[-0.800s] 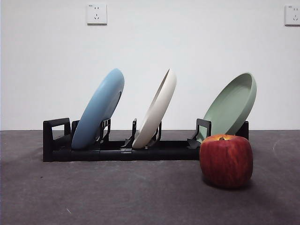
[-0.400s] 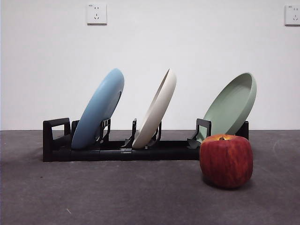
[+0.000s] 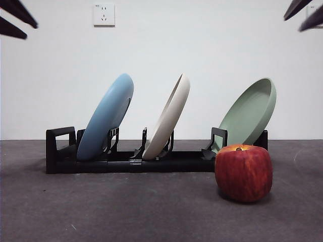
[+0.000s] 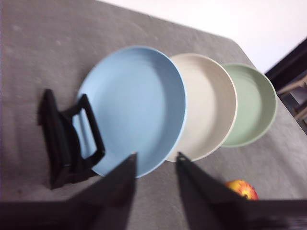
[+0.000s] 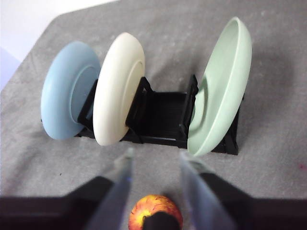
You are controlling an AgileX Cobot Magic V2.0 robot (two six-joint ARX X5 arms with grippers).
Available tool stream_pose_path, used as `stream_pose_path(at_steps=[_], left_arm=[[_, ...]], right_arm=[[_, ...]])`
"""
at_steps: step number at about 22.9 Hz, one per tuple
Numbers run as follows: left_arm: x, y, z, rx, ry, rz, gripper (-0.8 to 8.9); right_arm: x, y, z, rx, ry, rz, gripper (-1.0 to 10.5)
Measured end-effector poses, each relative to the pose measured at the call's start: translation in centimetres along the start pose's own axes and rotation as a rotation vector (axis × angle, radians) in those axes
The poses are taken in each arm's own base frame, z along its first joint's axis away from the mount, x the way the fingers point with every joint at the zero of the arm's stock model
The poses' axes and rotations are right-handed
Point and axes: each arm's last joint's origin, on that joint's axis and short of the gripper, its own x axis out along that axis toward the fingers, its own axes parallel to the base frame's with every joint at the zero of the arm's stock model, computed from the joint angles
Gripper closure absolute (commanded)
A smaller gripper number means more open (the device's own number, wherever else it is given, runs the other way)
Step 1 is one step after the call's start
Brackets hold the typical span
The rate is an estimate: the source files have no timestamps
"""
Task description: Take the blue plate from the plate rack,put the plate on the table,take the apple from the table,put the apple in the plate
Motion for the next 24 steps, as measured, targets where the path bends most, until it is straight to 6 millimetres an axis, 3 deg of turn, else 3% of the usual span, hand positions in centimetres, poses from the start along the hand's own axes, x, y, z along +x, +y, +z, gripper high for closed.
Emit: stream_pose_path(at_steps=[4,9,15,18,21,24], left_arm=[[2.0,-0.9,0.7,0.020,0.059,-0.050,4.90],[4.7,-3.4,4.6,0.090,0.101,-0.004,4.90],[10.2,-6.1,7.5,0.193,0.218,0.077,4.91],[13.4,-6.1,7.5,0.219,0.266,0.094,4.95],[16.3,-4.9,6.2,0.207,0.342,0.127,4.95],[17.9,-4.1,5.2,0.194,0.391,0.139,5.02]], right_arm=[[0.1,-0.1,0.0,0.003,0.007,0.000,6.6],[0.1,-0.1,-0.1,0.003,0.012,-0.001,6.6],[0.1,-0.1,-0.2,0.009,0.026,-0.004,6.6],[0.1,-0.1,-0.2,0.009,0.027,-0.004,6.6],[0.1,-0.1,-0.3,0.011,0.030,-0.005,6.6],[0.1,-0.1,-0.3,0.010,0.030,-0.005,6.6]])
